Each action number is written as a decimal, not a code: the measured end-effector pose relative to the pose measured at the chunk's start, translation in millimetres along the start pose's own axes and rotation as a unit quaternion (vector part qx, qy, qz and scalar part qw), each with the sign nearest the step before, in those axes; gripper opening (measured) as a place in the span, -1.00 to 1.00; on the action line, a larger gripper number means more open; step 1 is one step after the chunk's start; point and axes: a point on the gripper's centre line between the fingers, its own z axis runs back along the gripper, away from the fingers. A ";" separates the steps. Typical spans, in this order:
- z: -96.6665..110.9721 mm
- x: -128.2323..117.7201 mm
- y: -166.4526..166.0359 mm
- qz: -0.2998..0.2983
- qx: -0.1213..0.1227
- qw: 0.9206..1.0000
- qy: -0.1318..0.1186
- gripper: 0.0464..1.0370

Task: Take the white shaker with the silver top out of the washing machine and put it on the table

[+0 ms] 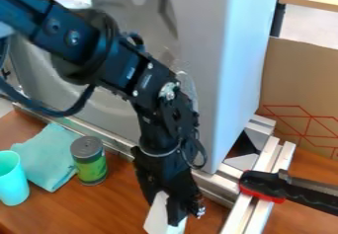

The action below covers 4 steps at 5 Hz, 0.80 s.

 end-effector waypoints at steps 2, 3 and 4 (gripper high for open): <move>-19.5 11.7 -1.0 0.020 -0.004 1.000 -0.010 0.20; -24.5 18.2 -6.4 0.014 0.004 1.000 -0.021 0.20; -25.2 19.0 -6.3 0.022 0.007 1.000 -0.015 0.31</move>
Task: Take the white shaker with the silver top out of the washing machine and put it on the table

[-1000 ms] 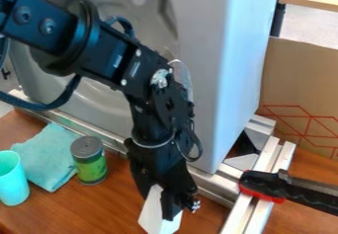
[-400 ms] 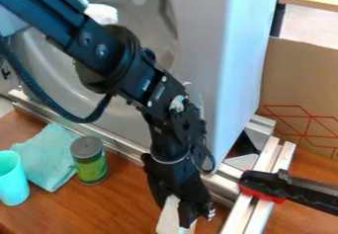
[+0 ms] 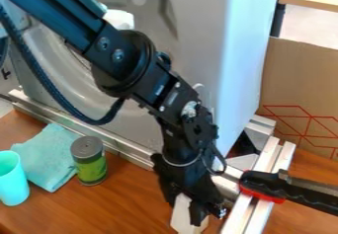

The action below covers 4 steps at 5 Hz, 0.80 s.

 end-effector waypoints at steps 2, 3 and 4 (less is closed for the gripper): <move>4.7 -19.4 2.9 0.010 0.024 0.999 0.034 0.94; 46.2 -25.9 6.2 0.012 0.022 1.000 -0.002 0.93; 87.5 -46.1 24.2 0.017 0.022 1.000 -0.012 0.93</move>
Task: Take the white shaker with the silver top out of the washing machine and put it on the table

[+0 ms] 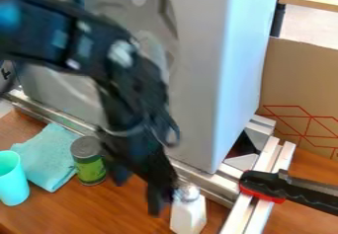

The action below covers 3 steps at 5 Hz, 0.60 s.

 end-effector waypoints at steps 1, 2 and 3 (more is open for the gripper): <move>28.9 -20.0 24.6 0.018 0.034 0.999 0.000 0.93; 31.9 -26.8 54.2 0.032 0.070 0.997 0.018 0.93; 29.6 -26.8 76.1 0.033 0.098 0.994 0.037 0.93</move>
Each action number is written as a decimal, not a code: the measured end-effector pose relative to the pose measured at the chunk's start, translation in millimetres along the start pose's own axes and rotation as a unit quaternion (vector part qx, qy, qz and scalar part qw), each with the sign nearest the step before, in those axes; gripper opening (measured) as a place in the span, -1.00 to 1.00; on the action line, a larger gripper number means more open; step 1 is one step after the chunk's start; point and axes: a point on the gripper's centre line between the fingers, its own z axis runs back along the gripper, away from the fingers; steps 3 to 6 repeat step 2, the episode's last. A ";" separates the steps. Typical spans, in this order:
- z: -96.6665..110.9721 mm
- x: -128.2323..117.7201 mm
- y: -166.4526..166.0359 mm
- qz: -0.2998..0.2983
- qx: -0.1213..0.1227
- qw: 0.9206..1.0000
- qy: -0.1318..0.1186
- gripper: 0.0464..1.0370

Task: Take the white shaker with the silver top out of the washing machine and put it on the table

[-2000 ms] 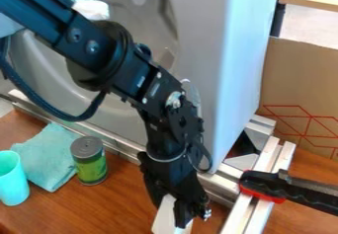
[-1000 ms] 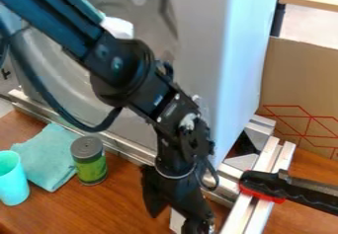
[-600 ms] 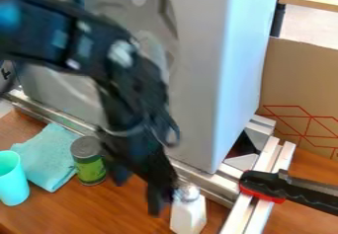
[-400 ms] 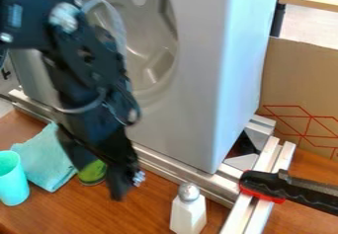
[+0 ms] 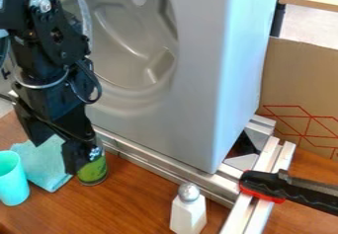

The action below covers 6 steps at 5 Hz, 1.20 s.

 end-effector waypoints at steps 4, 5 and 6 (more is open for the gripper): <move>-10.4 -11.8 42.2 0.035 0.005 0.999 0.035 0.93; -10.4 -11.8 42.2 0.035 0.005 0.999 0.035 0.93; -10.4 -11.8 42.2 0.035 0.005 0.999 0.035 0.93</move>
